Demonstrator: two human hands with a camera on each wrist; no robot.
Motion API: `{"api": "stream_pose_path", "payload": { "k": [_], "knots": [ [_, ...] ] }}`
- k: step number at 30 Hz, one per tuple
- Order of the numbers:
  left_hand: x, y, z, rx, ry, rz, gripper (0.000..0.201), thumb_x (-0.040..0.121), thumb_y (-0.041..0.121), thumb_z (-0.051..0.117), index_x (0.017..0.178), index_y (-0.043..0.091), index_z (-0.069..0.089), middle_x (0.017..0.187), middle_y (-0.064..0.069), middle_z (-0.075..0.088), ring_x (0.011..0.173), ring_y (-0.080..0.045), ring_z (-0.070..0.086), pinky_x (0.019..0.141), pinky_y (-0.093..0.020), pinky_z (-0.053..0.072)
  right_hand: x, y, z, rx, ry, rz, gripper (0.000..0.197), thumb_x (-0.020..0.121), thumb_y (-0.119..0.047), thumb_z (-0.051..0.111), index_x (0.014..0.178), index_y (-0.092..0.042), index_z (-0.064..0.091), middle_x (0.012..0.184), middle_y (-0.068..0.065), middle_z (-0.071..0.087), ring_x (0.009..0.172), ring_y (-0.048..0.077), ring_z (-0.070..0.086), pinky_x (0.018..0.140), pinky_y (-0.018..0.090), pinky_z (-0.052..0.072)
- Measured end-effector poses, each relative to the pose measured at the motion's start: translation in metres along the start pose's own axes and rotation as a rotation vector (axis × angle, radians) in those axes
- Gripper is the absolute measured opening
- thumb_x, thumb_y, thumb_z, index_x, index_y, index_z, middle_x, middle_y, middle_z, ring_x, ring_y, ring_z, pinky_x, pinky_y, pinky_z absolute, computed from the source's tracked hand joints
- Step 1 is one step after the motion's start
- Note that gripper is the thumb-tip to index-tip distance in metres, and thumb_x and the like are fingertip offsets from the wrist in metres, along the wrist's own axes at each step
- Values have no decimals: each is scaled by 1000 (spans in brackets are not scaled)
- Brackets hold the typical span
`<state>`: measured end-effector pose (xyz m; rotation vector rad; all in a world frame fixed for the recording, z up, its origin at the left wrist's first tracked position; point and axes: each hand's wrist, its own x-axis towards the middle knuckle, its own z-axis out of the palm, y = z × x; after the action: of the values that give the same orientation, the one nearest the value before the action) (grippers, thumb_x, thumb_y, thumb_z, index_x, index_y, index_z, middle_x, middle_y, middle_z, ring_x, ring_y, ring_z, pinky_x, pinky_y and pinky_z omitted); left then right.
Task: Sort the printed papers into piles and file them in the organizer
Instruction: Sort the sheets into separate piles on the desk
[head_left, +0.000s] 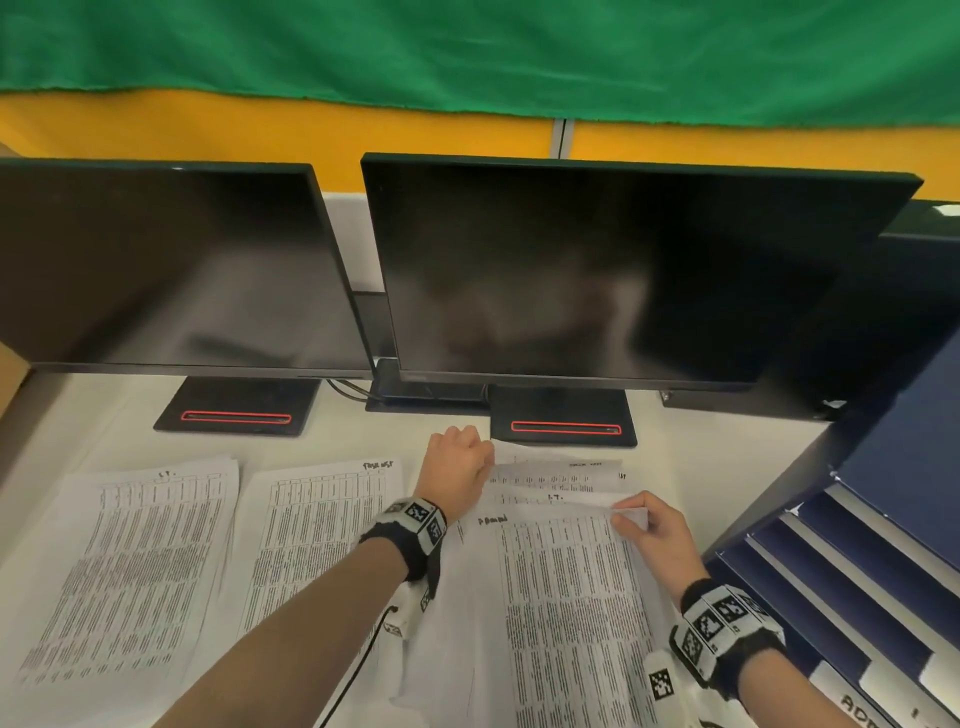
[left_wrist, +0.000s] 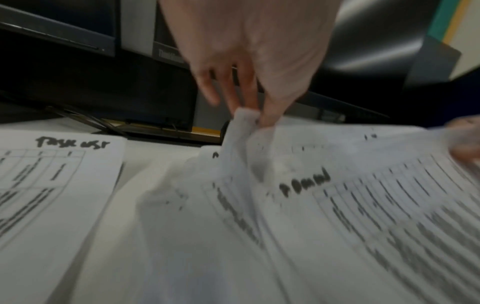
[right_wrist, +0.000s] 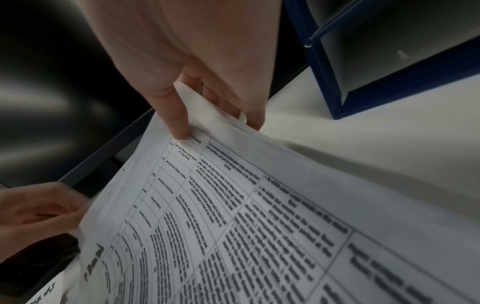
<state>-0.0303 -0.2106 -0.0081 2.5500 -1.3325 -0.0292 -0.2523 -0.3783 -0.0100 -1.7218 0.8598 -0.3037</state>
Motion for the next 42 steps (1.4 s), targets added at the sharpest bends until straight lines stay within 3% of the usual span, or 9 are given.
{"api": "stream_pose_path", "payload": {
  "k": [4, 8, 12, 15, 21, 25, 32, 39, 42],
  "knots": [
    [-20, 10, -5, -51, 40, 67, 18, 99, 26, 39, 106, 16, 52, 103, -1, 56, 94, -20, 51, 88, -32, 39, 1, 7, -1, -23, 27, 34, 6, 86, -7, 61, 83, -12, 61, 89, 6, 69, 90, 23, 64, 85, 40, 50],
    [-36, 9, 5, -668, -42, -300, 24, 92, 36, 53, 105, 24, 37, 87, -3, 66, 72, -20, 63, 61, -32, 51, 1, 9, -1, -31, 22, 74, 7, 86, -7, 60, 83, -13, 60, 91, 8, 69, 90, 25, 64, 87, 47, 50],
    [-53, 5, 19, -833, -242, -596, 6, 88, 23, 56, 84, 20, 53, 82, 1, 63, 81, -21, 60, 70, -28, 47, 1, 6, 1, -41, -24, 85, 8, 86, -3, 57, 85, -11, 59, 91, 11, 66, 90, 30, 63, 80, 44, 53],
    [-66, 11, 8, -829, -77, -526, 29, 93, 24, 52, 64, 21, 52, 61, 9, 53, 64, -9, 51, 66, -24, 39, 2, 4, 2, -36, -30, 97, 6, 87, 1, 54, 87, -5, 57, 93, 13, 65, 85, 30, 64, 67, 33, 51],
    [-90, 10, -54, -1139, 217, -498, 16, 99, 29, 42, 96, 25, 57, 84, 12, 66, 76, -1, 62, 70, -19, 48, 6, -7, 0, 22, -29, 140, 8, 86, 7, 50, 88, 2, 56, 84, 11, 62, 72, 18, 59, 58, 26, 41],
    [-100, -72, -78, -871, 237, -676, 25, 99, 29, 36, 103, 20, 59, 97, 0, 68, 91, -19, 66, 83, -40, 53, 11, 1, 0, 3, -57, 167, 14, 83, 7, 51, 82, -5, 56, 81, 16, 60, 76, 27, 57, 67, 32, 43],
    [-132, -186, -66, -412, 13, -884, 25, 99, 15, 34, 99, 0, 54, 100, -24, 63, 91, -36, 58, 78, -37, 40, 12, -1, 6, 11, -45, 142, 14, 80, 12, 50, 79, -1, 57, 78, 11, 53, 70, 22, 48, 59, 28, 36],
    [-122, -205, -52, -152, -219, -952, 31, 98, 14, 32, 119, 1, 49, 120, -22, 59, 109, -37, 56, 92, -41, 44, 11, 1, 8, -4, -71, 108, 22, 82, 12, 52, 91, -8, 55, 89, 13, 60, 81, 29, 59, 64, 32, 48],
    [-109, -187, -54, -12, -247, -1067, 42, 91, 12, 44, 131, 5, 34, 130, -20, 45, 116, -37, 48, 96, -48, 43, 6, 0, 8, 79, -61, 89, 46, 82, 13, 54, 111, -22, 47, 101, -2, 56, 85, 14, 60, 64, 24, 51]
  ]
}}
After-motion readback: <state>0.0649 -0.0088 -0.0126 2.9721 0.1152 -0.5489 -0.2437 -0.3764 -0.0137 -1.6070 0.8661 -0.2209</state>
